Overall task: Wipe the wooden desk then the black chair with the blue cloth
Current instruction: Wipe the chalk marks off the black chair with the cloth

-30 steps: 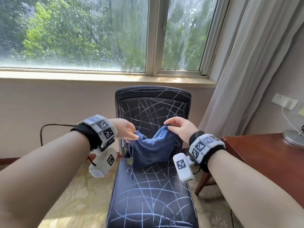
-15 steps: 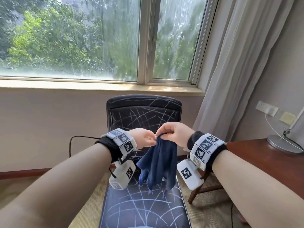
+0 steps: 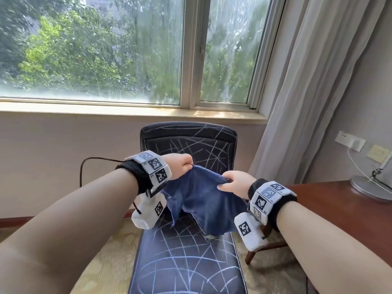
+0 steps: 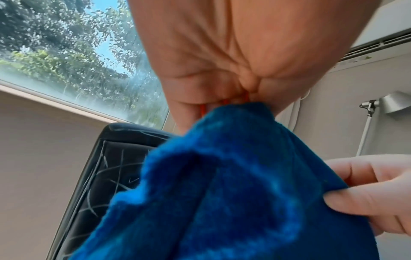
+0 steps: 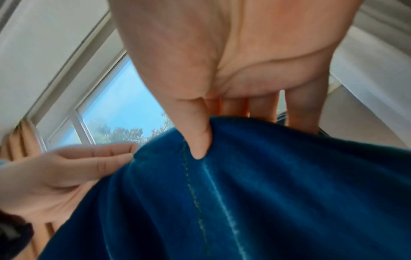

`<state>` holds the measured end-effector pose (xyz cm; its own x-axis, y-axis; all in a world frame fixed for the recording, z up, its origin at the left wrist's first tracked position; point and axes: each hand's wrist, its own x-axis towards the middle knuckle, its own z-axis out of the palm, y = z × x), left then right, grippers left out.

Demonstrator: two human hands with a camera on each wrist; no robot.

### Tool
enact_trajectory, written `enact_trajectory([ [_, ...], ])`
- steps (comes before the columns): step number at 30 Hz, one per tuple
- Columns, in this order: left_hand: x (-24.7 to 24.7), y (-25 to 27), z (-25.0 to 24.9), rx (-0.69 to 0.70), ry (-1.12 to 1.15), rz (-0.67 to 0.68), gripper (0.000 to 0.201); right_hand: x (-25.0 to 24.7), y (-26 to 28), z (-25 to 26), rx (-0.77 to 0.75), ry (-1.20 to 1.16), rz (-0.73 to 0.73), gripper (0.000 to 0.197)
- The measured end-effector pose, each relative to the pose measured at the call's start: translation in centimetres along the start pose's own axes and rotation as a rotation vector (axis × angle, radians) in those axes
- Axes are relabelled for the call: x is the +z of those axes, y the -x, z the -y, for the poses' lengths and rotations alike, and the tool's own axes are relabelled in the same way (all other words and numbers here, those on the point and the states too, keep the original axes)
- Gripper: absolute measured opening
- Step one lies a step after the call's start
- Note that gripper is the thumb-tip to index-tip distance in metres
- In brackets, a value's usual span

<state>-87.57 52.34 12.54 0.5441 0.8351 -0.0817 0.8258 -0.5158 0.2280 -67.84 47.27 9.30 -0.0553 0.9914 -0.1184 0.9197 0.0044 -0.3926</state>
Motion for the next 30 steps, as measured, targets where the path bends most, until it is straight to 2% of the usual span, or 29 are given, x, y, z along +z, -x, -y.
enact_trajectory([
  [5,0.5,1.1,1.1,-0.003,0.095,0.034,0.035,0.4,-0.6,0.9,-0.086,-0.101,-0.13,0.007],
  [8,0.7,1.0,1.1,-0.002,0.019,0.084,0.034,0.8,-1.0,1.6,-0.116,-0.094,-0.149,0.005],
  [10,0.8,0.5,0.9,-0.012,-0.028,0.042,0.029,1.0,-0.9,2.1,-0.134,-0.101,-0.155,0.005],
  [13,0.3,0.2,1.0,-0.045,0.011,-0.026,0.024,1.1,-0.3,2.5,-0.22,-0.109,-0.08,0.014],
  [17,-0.7,0.3,0.7,-0.008,0.068,-0.102,0.026,1.2,0.5,2.5,-0.328,-0.132,0.061,0.035],
  [22,-1.1,0.5,0.8,0.033,0.206,-0.176,0.023,0.5,0.5,1.8,-0.265,-0.499,0.118,0.029],
  [24,-1.2,0.8,1.1,0.047,0.283,-0.216,0.019,0.4,0.4,1.4,-0.241,-0.533,0.082,0.032],
  [26,-1.4,1.2,1.3,0.084,0.37,-0.241,0.017,0.8,-0.1,1.2,-0.195,-0.508,0.012,0.022],
  [28,-1.7,1.6,1.4,0.106,0.454,-0.25,0.023,1.5,-0.5,1.2,-0.131,-0.478,-0.067,0.013],
  [30,-1.9,2.0,1.5,0.096,0.549,-0.25,0.029,2.2,-0.7,1.5,-0.045,-0.531,-0.046,0.024],
])
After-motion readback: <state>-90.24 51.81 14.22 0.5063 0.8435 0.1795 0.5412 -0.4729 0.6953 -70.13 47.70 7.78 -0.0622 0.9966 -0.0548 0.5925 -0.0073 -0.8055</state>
